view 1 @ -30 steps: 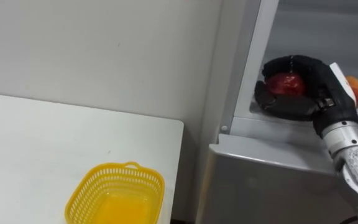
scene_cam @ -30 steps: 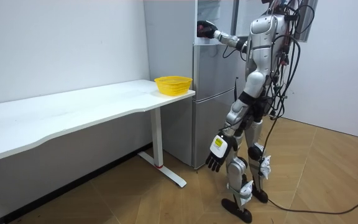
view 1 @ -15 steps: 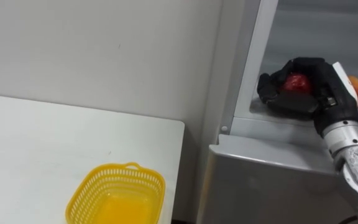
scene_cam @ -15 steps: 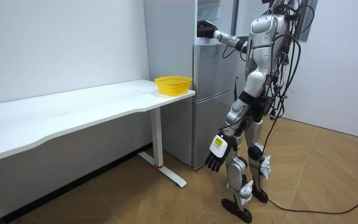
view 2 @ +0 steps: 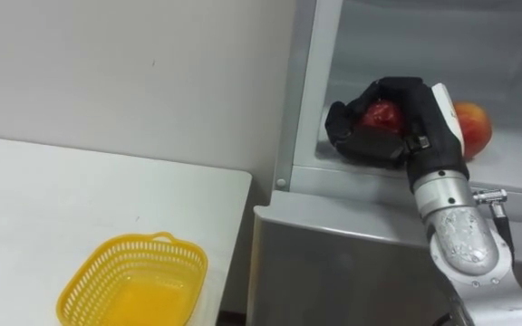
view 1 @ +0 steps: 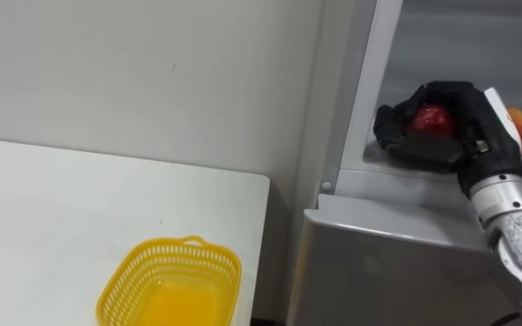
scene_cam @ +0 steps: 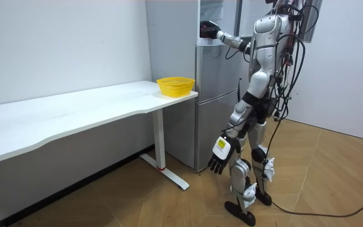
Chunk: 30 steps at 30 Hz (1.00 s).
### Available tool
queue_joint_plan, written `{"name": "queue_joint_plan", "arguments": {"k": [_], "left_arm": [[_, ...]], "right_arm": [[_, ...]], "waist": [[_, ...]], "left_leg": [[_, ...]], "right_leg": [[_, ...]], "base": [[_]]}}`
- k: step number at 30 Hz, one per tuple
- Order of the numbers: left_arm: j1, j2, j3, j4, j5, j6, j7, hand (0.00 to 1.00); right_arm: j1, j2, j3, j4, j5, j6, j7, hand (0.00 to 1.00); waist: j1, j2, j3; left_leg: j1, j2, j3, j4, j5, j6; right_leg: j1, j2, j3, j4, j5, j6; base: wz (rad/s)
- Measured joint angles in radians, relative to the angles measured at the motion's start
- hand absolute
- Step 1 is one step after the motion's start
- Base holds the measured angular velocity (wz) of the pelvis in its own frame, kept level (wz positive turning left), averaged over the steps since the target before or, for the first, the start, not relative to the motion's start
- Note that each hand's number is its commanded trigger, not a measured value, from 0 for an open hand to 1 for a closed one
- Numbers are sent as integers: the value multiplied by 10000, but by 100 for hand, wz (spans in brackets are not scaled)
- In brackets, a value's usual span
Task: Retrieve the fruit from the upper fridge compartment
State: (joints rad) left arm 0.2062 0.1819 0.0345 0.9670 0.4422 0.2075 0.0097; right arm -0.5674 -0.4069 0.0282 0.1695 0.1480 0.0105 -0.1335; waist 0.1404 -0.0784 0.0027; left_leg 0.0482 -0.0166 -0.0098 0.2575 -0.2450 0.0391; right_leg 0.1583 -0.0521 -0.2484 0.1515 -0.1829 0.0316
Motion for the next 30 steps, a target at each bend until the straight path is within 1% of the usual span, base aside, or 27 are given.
{"name": "queue_joint_plan", "arguments": {"k": [1, 5, 8, 11, 17, 19, 21, 23, 27, 29, 30], "left_arm": [[10, 9, 0, -7, -16, -30, 0, 0], [44, 12, 7, -9, -19, -186, 2, 0], [40, 6, 6, 0, 11, -237, 1, 0], [86, 8, 5, 25, -18, -350, 2, 0], [88, 12, 5, 80, 5, -560, 57, 0], [64, -11, 9, 193, 12, -666, 154, 0], [76, -62, 7, 192, -8, -667, 241, 0], [72, -49, 8, 192, 3, -676, 267, 0], [177, -48, 10, 218, 9, -808, 343, 0], [200, -50, -12, 216, 10, -936, 471, 0], [236, -50, -20, 216, 10, -1023, 545, 0]], "right_arm": [[1, 0, 44, -73, 17, 7, -88, 100], [47, 0, 267, -400, -113, 86, -445, 100], [207, 50, 285, -1019, -465, 353, -562, 100], [456, 170, 287, -1706, -994, 488, -808, 100], [461, 170, 289, -2282, -1479, 534, -843, 100], [466, 170, 288, -2587, -1671, 550, -854, 100], [502, 170, 284, -3049, -2037, 573, -901, 100], [662, 170, 277, -3812, -2419, 572, -1059, 100], [780, 225, 293, -5043, -2400, 472, -1182, 100], [801, 239, 308, -5532, -2322, 290, -1263, 100], [804, 252, 314, -5831, -2333, 145, -1300, 100]], "waist": [[-5, -32, -16], [2, -51, -3], [-14, -68, 13], [-91, -65, 11], [-202, -63, 4], [-251, -43, -10], [-279, -7, -38], [-278, 16, -61], [-232, 10, -81], [-248, -15, -112], [-240, -25, -112]], "left_leg": [[11, -10, 0, 5, 4, -5], [140, 14, 41, -34, 9, -11], [127, 16, 61, -57, 9, -11], [139, 17, 67, -124, 10, -12], [176, 23, 65, -227, 28, -28], [181, 25, 62, -243, 28, -29], [154, 26, 63, -269, 28, -29], [179, 38, 31, -304, 30, -30], [416, 60, -96, -451, 36, -38], [546, 73, -105, -546, 36, -38], [630, 85, -108, -589, 37, -38]], "right_leg": [[6, 2, -8, 0, 0, 0], [33, 2, 14, 1, 0, 0], [5, 5, 38, -2, 0, 0], [-25, 5, 64, -10, 0, 0], [-56, 23, 170, -11, 0, 0], [-72, 34, 220, -11, -1, 0], [-132, 34, 247, -8, -1, 0], [-146, 47, 254, 2, -1, 0], [-74, 82, 259, 5, -1, 0], [38, 92, 253, -11, -2, 1], [90, 101, 252, 7, -1, 1]], "base": [[0], [-5], [-3], [0], [0], [-2], [-4], [-4], [-5], [5], [0]]}}
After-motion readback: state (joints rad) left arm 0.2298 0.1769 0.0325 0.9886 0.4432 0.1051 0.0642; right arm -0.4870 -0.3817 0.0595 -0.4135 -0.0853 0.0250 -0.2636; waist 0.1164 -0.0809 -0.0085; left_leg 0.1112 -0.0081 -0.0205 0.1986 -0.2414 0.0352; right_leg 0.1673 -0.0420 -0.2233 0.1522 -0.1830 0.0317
